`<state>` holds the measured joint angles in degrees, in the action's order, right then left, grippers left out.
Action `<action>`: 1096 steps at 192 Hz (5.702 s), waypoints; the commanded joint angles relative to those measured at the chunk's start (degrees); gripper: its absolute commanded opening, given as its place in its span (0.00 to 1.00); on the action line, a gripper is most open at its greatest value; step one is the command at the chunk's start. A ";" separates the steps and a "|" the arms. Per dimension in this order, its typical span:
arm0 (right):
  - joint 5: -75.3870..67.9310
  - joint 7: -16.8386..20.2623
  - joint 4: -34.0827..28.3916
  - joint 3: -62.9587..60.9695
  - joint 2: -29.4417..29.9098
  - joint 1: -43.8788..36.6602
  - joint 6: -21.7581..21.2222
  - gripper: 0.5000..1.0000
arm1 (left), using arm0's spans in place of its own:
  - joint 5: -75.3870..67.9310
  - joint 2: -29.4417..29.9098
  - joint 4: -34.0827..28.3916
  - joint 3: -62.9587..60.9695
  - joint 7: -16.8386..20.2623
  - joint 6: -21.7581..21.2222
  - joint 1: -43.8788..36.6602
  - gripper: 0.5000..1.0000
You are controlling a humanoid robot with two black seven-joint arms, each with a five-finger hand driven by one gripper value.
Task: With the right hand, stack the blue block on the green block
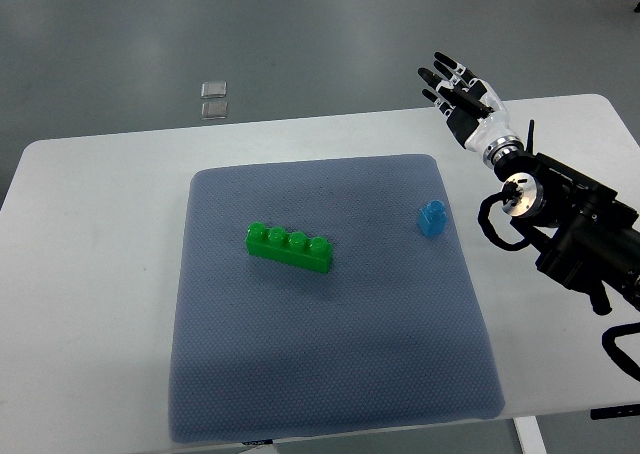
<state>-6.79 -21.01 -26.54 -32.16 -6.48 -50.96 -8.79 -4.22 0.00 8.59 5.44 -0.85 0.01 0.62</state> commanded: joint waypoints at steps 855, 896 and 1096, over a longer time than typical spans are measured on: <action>96.35 7.91 -25.32 26.27 -19.63 -11.09 -8.53 0.81 | 0.00 0.00 -0.24 0.01 0.06 -0.01 -0.53 1.00; 96.61 8.00 -23.29 26.36 -19.63 -10.65 -7.39 0.80 | 0.00 0.00 -0.24 0.01 -0.03 -0.01 -0.53 1.00; 96.35 9.41 -23.12 26.36 -17.96 -10.56 -7.39 0.74 | 0.00 0.00 -0.24 0.01 0.06 -0.01 -0.53 1.00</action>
<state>89.54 -11.59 -49.72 -5.89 -24.43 -61.58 -16.09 -4.22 0.00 8.35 5.45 -0.87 -0.01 0.09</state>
